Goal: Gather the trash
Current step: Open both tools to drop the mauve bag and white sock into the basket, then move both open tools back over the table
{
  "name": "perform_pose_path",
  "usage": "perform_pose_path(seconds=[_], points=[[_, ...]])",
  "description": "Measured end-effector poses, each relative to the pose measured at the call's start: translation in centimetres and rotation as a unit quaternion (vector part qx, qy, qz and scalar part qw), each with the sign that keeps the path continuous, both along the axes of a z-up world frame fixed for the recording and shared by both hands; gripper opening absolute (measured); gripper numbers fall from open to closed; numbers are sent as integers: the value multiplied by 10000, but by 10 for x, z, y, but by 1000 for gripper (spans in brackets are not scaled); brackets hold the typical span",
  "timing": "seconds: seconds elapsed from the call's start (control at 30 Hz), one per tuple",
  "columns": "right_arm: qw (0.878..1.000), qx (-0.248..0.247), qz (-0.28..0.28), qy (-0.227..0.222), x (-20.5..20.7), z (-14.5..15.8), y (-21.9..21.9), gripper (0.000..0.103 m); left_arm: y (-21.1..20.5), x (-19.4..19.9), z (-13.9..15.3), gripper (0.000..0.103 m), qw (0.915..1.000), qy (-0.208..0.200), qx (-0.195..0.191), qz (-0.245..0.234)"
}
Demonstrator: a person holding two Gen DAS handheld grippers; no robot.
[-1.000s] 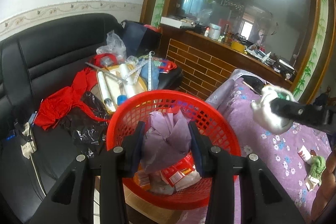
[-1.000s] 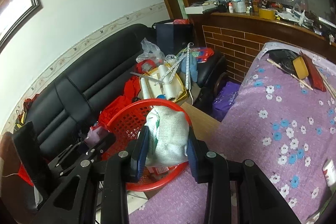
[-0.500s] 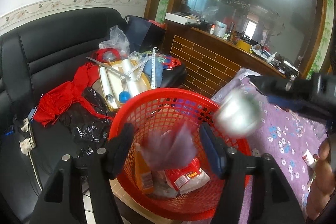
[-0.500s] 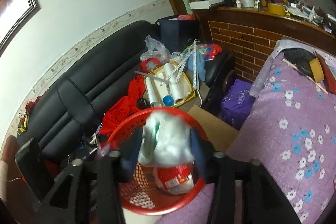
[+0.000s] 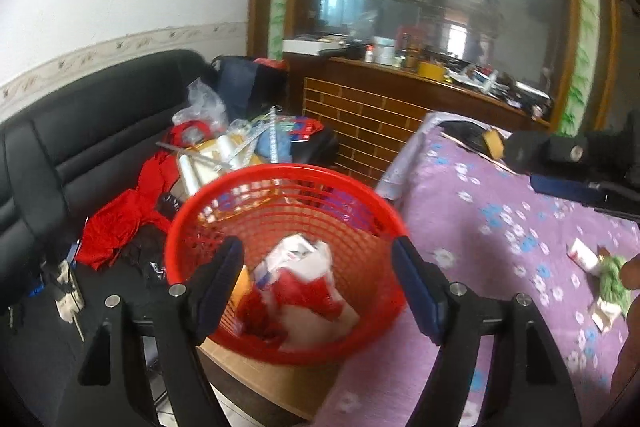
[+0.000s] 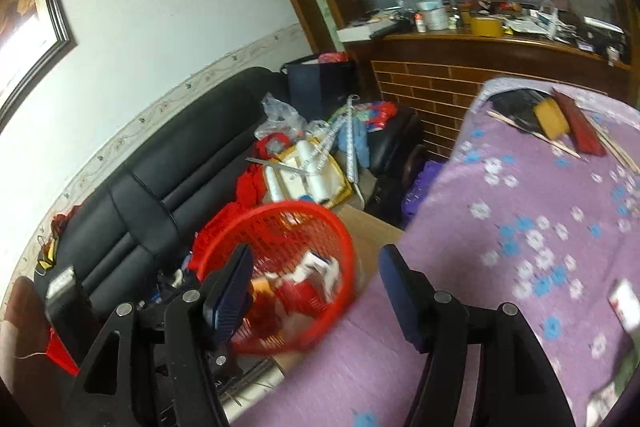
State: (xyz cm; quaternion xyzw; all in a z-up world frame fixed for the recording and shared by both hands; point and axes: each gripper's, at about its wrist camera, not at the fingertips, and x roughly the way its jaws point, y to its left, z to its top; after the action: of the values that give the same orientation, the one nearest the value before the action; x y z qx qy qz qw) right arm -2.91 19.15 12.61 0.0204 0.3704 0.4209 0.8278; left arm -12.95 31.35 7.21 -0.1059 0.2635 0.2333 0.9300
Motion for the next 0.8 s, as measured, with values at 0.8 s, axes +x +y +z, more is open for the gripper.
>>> perform_pose_path(seconds=[0.8], points=[[9687, -74, -2474, 186, 1, -25, -295, 70, -171, 33, 0, 76, 9828, 435, 270, -1774]])
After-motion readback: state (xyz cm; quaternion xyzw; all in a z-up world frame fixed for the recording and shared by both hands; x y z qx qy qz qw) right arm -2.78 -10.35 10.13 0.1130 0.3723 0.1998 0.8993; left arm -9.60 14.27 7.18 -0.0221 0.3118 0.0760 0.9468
